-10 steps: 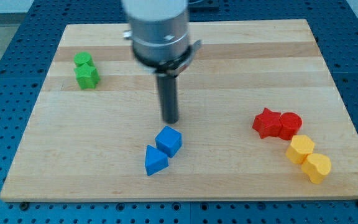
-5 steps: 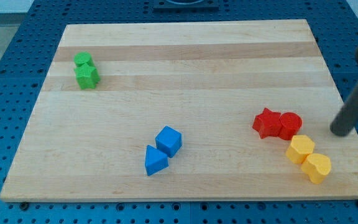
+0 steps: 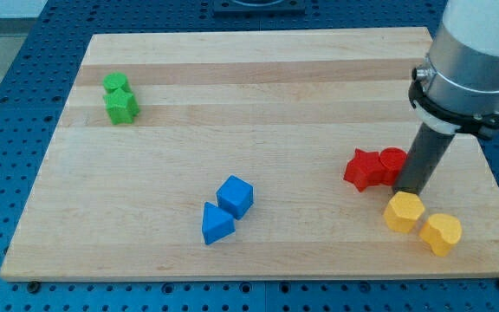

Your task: Push the red star towards the top center

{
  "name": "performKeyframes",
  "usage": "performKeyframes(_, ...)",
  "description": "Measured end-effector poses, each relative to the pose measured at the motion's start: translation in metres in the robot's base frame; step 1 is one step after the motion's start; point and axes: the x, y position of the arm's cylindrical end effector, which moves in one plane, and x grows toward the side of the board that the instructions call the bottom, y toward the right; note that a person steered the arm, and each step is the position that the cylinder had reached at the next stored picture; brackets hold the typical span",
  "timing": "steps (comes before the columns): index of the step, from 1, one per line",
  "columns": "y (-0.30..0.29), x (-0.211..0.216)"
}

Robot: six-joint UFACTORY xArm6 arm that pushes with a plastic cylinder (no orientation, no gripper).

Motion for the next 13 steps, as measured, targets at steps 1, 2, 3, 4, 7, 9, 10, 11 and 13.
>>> performKeyframes(1,-0.010,-0.014)
performKeyframes(2,-0.037,-0.024)
performKeyframes(3,-0.062,-0.024)
performKeyframes(4,-0.089,-0.024)
performKeyframes(7,-0.207,-0.046)
performKeyframes(9,-0.246,-0.092)
performKeyframes(10,-0.260,-0.116)
performKeyframes(11,-0.274,-0.112)
performKeyframes(13,-0.258,-0.115)
